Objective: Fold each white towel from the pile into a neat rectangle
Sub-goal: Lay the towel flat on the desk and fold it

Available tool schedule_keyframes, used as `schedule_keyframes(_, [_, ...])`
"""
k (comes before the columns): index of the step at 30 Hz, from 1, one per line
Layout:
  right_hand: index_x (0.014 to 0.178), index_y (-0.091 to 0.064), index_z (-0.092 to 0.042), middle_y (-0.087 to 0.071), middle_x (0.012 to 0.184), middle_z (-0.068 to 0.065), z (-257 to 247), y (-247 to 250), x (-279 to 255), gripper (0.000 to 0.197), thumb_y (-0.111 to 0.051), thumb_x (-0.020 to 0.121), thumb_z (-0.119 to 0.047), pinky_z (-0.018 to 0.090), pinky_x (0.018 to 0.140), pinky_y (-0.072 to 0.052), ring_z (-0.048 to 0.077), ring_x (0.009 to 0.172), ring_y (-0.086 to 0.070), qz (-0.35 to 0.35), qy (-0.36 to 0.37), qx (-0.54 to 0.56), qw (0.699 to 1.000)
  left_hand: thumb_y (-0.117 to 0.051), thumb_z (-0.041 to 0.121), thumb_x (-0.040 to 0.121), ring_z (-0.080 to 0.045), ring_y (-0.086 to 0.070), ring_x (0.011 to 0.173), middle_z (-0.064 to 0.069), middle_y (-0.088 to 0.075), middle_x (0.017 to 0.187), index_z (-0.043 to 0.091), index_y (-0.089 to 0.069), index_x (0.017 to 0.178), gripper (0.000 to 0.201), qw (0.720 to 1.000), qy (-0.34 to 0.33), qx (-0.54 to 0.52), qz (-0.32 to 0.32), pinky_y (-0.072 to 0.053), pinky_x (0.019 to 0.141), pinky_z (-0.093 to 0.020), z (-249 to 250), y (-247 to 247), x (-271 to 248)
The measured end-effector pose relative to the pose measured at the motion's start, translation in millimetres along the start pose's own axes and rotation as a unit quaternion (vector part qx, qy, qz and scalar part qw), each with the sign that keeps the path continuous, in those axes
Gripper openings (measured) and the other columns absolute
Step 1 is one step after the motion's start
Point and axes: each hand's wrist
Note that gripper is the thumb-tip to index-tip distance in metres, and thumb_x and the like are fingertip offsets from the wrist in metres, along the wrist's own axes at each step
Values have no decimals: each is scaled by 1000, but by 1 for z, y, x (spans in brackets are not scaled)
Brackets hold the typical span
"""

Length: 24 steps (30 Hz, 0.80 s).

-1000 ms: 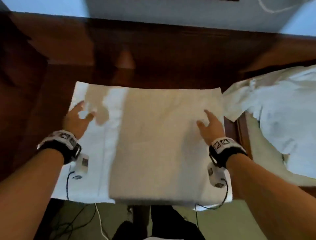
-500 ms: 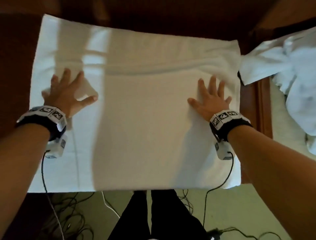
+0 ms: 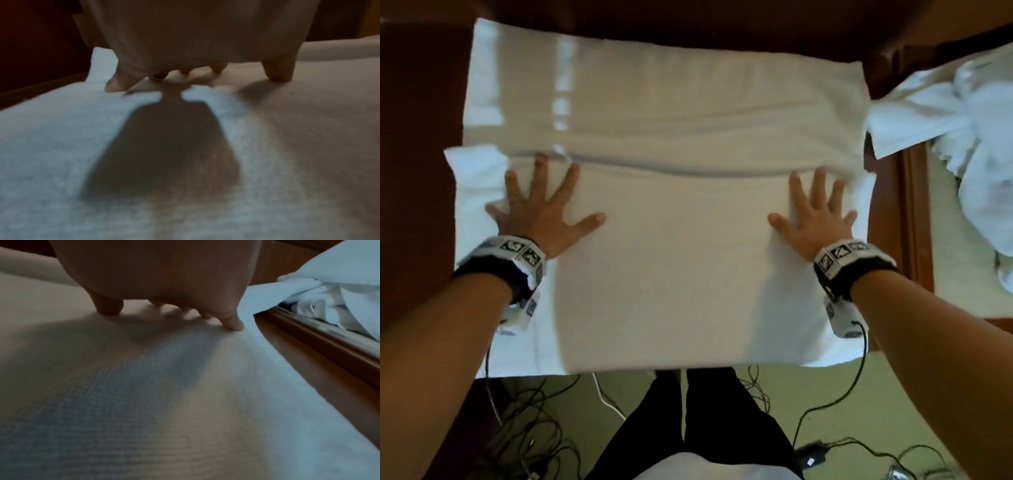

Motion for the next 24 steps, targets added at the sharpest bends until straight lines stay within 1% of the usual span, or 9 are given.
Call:
schedule_keyframes(3, [153,9,-47,30,161,-7,-10,23,28,83,-38,90,-73,71,112,-1,32,148,23,8,0,15,1000,-40,92,72,-33,13,153,17,26,163,57,11,150,99,1000,-22,-18,5,-9,114,-73,8,27,23])
schedule_keyframes(6, [155,5,-42,27,162,-2,-11,17,12,81,-37,92,-70,67,116,1,31,148,24,11,-10,5,1000,-47,86,77,-28,11,154,15,21,165,55,7,152,98,998,-42,-40,17,-7,116,-70,6,19,4])
schedule_keyframes(8, [154,8,-42,29,161,0,-6,-5,-23,80,-33,92,-71,66,117,1,32,147,27,10,-7,-12,1000,-44,89,74,-29,16,153,16,27,162,58,11,149,98,999,-35,-34,-4,-5,116,-71,-1,-6,-28])
schedule_keyframes(10, [152,16,-45,35,158,-2,2,-27,-59,82,-30,90,-75,67,117,-2,33,146,29,-26,4,-4,1000,-33,95,70,-32,21,151,14,36,159,60,20,146,99,999,-22,-24,-39,-5,115,-73,-7,-32,-61])
schedule_keyframes(12, [149,22,-48,42,155,-5,10,-37,-70,85,-29,88,-78,68,116,-2,32,145,32,-56,11,-5,998,-25,98,67,-35,24,150,13,43,155,61,29,141,99,999,-12,-11,-48,-7,113,-75,-12,-45,-71])
schedule_keyframes(15, [149,19,-48,38,157,-5,10,-24,-44,87,-35,87,-77,70,114,-2,33,145,31,-35,5,-14,999,-25,100,65,-35,25,150,14,42,155,64,32,136,98,1000,-6,-6,-28,-6,112,-76,-8,-33,-46])
schedule_keyframes(20, [152,11,-49,29,161,-5,0,12,14,85,-39,88,-75,69,115,-1,33,148,24,6,15,-6,1000,-29,100,65,-33,19,152,14,31,161,60,19,145,102,1000,-29,-6,11,-4,113,-75,7,9,9])
schedule_keyframes(22, [153,10,-47,28,161,-3,-4,13,13,84,-38,90,-74,68,116,-1,33,148,25,9,11,-9,1000,-33,98,67,-31,18,152,14,28,162,59,16,147,101,999,-38,-22,15,-3,114,-73,8,11,6])
schedule_keyframes(24, [154,10,-44,30,161,-1,-5,0,-9,82,-35,91,-73,68,116,-1,33,147,27,16,6,-15,1000,-35,96,69,-29,18,152,15,29,162,58,15,148,101,999,-37,-35,10,-2,116,-71,4,-4,-17])
Point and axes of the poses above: each hand's wrist, its own x-axis towards the middle knuckle, its own y-axis out of the back of the hand, z = x × y
